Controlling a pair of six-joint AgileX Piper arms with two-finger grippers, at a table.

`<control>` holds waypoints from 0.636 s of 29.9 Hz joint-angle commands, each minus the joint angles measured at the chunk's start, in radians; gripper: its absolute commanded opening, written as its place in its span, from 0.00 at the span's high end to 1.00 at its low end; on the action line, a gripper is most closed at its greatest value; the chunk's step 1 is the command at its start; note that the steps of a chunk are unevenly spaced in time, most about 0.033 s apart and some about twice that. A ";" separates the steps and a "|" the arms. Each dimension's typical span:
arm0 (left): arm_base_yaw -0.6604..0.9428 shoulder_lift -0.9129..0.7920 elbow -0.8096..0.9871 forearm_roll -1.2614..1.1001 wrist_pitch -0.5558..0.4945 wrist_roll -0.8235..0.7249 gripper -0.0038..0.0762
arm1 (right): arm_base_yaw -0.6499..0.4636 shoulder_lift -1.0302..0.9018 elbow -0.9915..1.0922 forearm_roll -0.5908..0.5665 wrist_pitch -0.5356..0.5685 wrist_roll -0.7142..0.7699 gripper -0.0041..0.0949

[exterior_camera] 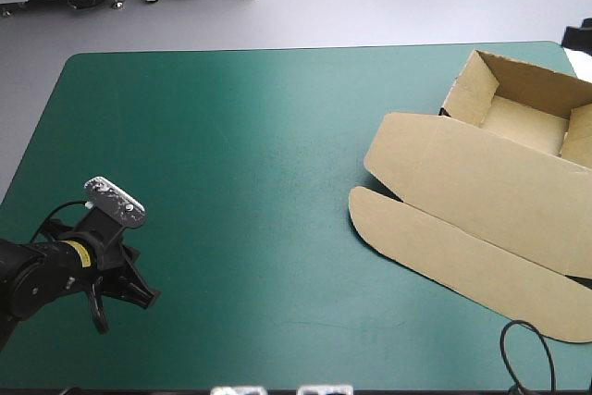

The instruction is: Fold the box

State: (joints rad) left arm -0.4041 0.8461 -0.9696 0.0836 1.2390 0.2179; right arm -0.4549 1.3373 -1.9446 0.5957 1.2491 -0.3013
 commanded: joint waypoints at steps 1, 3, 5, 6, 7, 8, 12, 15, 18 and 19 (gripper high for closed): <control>-0.001 -0.005 -0.024 -0.028 -0.077 -0.011 0.96 | 0.100 -0.080 0.060 -0.009 0.002 -0.038 0.98; -0.001 -0.005 -0.024 -0.028 -0.096 -0.011 0.96 | 0.168 -0.112 0.119 -0.032 0.000 -0.053 0.98; -0.001 -0.005 -0.024 -0.037 -0.109 -0.011 0.96 | 0.245 -0.139 0.185 -0.055 0.000 -0.073 0.98; -0.001 -0.005 -0.024 -0.044 -0.115 -0.011 0.96 | 0.281 -0.152 0.217 -0.064 0.000 -0.078 0.98; -0.001 -0.005 -0.024 -0.057 -0.121 -0.011 0.96 | 0.315 -0.164 0.248 -0.078 0.000 -0.083 0.98; -0.001 -0.005 -0.024 -0.069 -0.128 -0.011 0.96 | 0.340 -0.175 0.274 -0.090 0.000 -0.083 0.98; -0.001 -0.005 -0.024 -0.107 -0.148 -0.011 0.96 | 0.446 -0.228 0.417 -0.140 0.000 -0.085 0.98; -0.001 -0.005 -0.024 -0.123 -0.150 -0.011 0.96 | 0.498 -0.269 0.529 -0.169 0.000 -0.087 0.98; -0.001 -0.005 -0.024 -0.145 -0.148 -0.011 0.96 | 0.515 -0.307 0.644 -0.183 -0.002 -0.096 0.97; -0.001 -0.005 -0.024 -0.154 -0.148 -0.011 0.96 | 0.515 -0.323 0.684 -0.183 -0.016 -0.110 0.97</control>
State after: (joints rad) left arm -0.4041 0.8461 -0.9696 -0.0332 1.1357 0.2157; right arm 0.0502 1.0647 -1.3226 0.4057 1.2491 -0.3812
